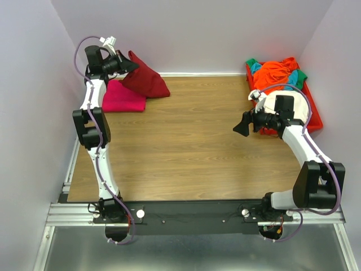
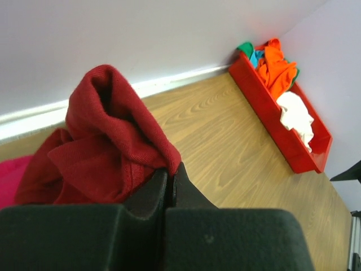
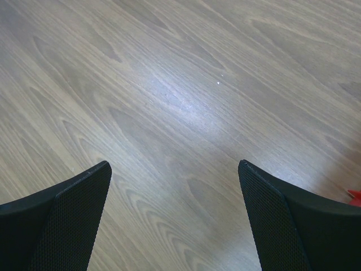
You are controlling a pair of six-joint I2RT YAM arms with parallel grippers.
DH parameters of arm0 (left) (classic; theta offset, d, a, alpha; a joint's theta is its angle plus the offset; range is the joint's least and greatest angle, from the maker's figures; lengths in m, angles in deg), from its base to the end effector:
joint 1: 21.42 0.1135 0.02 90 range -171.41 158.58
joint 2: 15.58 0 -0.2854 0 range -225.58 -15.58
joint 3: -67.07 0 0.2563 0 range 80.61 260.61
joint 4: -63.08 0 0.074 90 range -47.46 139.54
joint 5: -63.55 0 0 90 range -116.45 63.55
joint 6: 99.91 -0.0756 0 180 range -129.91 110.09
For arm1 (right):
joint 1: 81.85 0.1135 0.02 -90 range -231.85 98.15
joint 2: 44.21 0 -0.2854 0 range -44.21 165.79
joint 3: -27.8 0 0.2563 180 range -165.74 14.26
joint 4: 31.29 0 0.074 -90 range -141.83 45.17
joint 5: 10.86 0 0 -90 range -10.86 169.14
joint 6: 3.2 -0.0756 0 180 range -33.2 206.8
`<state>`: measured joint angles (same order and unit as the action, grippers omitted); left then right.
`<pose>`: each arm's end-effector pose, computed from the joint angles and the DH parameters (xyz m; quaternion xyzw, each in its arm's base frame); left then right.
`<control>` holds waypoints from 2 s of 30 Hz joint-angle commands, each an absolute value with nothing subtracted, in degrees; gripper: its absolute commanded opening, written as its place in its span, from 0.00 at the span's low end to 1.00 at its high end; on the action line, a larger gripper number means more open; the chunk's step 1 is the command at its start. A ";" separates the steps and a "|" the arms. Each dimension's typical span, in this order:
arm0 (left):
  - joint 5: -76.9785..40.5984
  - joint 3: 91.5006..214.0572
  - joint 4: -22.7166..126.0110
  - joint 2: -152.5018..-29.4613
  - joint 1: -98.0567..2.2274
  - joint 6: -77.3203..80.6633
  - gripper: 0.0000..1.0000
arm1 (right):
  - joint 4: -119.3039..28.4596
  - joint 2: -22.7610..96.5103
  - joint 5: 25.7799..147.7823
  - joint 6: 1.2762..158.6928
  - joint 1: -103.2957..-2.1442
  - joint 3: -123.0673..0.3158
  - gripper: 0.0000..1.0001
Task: Fold and stack the t-shirts
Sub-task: Neatly place the folded tshirt to the corner
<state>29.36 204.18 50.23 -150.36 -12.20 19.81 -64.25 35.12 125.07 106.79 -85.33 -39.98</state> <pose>0.5940 0.0331 0.3052 0.0556 0.7404 -0.4547 0.4919 0.3113 0.0355 0.2539 -0.2712 0.8187 0.2799 0.4217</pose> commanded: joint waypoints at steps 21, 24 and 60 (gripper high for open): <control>32.61 199.53 41.63 -141.96 -2.79 14.00 0.00 | -65.57 36.65 126.25 107.72 -85.71 -40.41 0.99; 32.17 199.44 41.55 -141.52 -1.38 14.00 0.00 | -65.57 36.74 126.34 107.72 -85.71 -40.41 1.00; 21.63 210.25 44.89 -153.03 5.39 24.81 0.00 | -66.01 38.32 126.34 107.98 -85.71 -40.67 1.00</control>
<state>25.03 207.81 44.22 -151.34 3.08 22.87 -64.71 37.55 125.09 107.38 -85.33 -40.00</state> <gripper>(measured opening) 0.017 0.995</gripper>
